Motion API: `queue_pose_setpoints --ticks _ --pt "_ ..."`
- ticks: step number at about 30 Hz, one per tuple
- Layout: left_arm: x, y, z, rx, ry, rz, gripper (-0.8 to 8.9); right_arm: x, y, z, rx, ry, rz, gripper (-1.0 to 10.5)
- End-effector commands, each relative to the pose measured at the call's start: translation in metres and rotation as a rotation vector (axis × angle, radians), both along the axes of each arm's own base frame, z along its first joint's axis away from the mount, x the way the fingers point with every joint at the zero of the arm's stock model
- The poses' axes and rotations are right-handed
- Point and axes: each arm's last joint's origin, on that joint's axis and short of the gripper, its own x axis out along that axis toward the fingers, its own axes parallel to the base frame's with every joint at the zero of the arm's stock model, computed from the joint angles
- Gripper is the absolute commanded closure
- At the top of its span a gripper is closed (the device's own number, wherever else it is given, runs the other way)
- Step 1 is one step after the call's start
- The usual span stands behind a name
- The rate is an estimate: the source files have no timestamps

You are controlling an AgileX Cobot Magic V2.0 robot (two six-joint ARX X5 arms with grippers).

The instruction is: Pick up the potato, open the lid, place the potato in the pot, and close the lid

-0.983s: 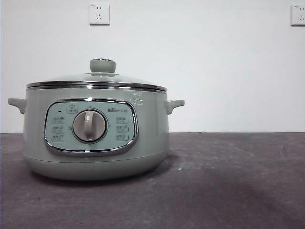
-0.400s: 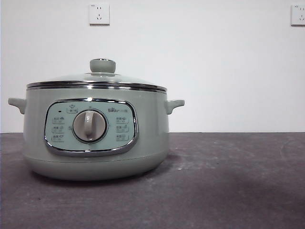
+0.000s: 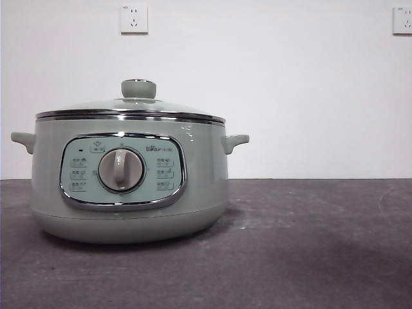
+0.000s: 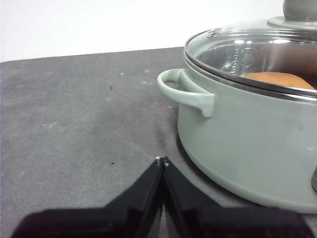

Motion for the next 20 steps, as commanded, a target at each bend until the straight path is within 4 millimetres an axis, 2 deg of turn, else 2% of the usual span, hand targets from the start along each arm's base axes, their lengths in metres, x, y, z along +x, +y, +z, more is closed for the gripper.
queue_pose_setpoints --ticks 1,20 --pt "0.0007 0.0003 -0.0050 -0.004 0.012 0.007 8.17 0.0005 0.0000 -0.0058 0.021 0.024 -0.006 9.5" --pt "0.0008 0.0003 -0.0049 -0.004 0.011 0.007 8.17 0.0006 -0.0001 -0.0056 0.050 0.030 -0.016 9.5"
